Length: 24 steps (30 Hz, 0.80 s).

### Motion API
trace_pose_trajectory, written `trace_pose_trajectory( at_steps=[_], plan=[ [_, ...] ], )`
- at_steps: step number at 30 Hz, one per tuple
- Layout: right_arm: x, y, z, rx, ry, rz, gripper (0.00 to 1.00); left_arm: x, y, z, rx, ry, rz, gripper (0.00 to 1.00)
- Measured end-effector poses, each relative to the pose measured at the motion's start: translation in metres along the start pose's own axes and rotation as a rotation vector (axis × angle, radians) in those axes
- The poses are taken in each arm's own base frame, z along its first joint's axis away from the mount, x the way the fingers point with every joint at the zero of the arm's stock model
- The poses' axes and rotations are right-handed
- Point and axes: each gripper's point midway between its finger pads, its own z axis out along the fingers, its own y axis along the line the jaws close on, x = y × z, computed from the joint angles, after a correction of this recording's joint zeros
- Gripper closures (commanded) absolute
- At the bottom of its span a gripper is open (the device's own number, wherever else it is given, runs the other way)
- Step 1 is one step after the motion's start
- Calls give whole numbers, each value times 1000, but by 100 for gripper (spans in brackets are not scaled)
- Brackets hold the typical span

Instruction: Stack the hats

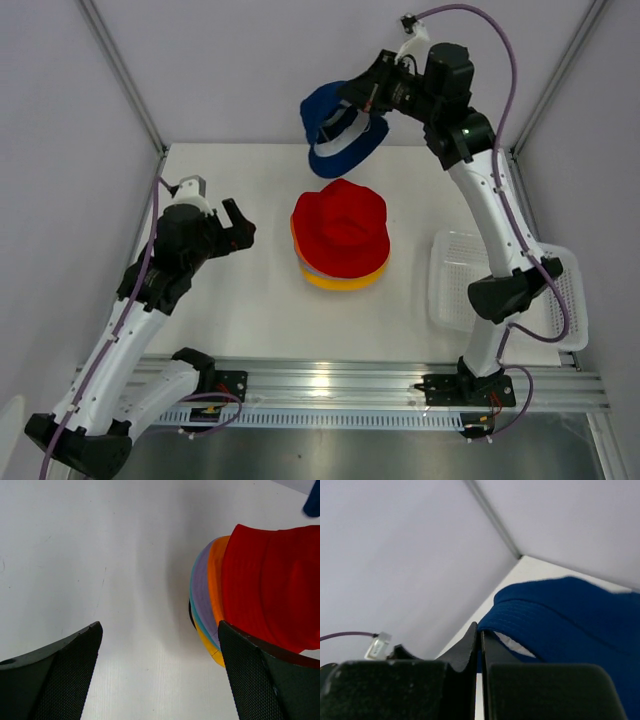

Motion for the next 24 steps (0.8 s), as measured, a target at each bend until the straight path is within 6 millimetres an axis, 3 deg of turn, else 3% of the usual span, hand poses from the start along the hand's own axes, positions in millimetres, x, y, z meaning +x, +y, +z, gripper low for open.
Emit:
trace_pose_trajectory(
  at_steps=[5, 11, 15, 21, 24],
  plan=[
    [32, 20, 36, -147, 67, 94, 100, -1, 6, 11, -17, 20, -51, 1],
    [73, 53, 40, -235, 160, 73, 100, 14, 24, 22, -61, 57, -110, 0],
    [104, 60, 16, -243, 235, 72, 100, 24, 35, 26, -86, 82, -138, 0],
    [137, 37, -41, -139, 278, 80, 100, 21, 41, 27, -100, 73, -152, 1],
    [139, 17, -66, -56, 251, 94, 100, 21, 41, 26, -98, 74, -153, 1]
  ],
)
